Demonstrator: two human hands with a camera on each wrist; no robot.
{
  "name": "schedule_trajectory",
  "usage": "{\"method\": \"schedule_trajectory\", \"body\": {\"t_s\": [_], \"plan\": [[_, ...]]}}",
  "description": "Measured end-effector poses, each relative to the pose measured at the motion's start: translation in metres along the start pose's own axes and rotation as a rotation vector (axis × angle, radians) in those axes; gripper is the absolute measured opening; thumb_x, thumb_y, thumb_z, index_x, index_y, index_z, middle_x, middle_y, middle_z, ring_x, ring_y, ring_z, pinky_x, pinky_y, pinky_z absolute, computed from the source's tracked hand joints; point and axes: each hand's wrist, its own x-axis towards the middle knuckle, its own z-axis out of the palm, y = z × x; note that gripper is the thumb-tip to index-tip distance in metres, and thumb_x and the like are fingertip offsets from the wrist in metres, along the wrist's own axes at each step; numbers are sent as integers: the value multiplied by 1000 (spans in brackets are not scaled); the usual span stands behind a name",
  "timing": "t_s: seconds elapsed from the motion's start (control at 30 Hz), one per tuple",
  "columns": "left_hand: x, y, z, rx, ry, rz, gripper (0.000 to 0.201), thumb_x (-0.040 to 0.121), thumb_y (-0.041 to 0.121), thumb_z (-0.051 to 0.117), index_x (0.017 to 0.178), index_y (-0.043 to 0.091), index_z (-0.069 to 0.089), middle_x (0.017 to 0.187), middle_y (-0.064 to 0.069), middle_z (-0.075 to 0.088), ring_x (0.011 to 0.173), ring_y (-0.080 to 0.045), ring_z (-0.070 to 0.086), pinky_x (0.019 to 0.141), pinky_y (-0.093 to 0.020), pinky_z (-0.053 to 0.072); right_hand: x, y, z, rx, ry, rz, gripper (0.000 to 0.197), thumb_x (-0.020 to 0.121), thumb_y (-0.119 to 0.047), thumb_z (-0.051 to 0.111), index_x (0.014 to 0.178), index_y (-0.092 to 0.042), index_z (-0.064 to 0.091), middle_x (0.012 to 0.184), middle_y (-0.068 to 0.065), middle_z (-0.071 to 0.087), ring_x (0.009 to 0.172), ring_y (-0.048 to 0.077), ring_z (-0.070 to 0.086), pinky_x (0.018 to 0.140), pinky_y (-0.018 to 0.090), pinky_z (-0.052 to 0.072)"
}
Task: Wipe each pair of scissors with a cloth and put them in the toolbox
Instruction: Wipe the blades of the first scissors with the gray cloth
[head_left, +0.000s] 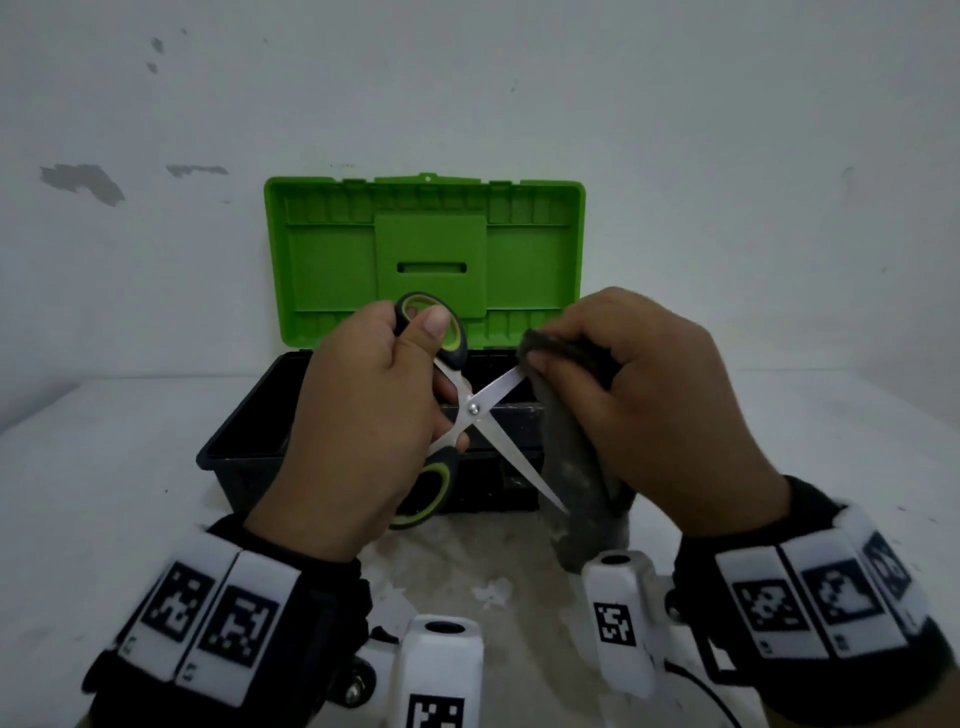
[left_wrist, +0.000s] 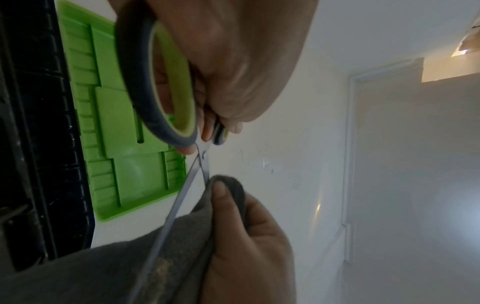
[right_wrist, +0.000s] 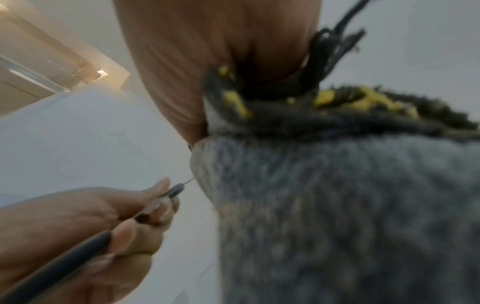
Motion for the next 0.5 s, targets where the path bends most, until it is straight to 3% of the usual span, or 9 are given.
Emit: {"method": "schedule_trajectory", "body": {"t_s": [0.1, 0.23, 0.5], "plan": [[0, 0, 2, 11, -6, -7, 31, 102, 33, 47, 83, 12, 59, 56, -6, 60, 39, -23, 59, 39, -23, 41, 0, 2, -5, -25, 17, 47, 3, 86, -20, 72, 88, -18, 73, 81, -6, 67, 76, 4, 55, 71, 10, 41], [2, 1, -2, 5, -2, 3, 30, 102, 33, 48, 81, 15, 60, 55, -5, 59, 40, -25, 59, 39, -24, 40, 0, -6, -1, -22, -12, -31, 5, 87, -19, 71, 89, -16, 73, 81, -6, 66, 77, 4, 54, 71, 7, 38], [4, -3, -2, 4, -11, -71, 31, 102, 33, 49, 80, 14, 60, 55, -5, 59, 41, -28, 59, 43, -31, 42, -3, 37, -14, -14, 142, 210, 7, 88, -19, 70, 93, -20, 74, 83, -11, 66, 83, 0, 59, 72, -1, 37]]}}
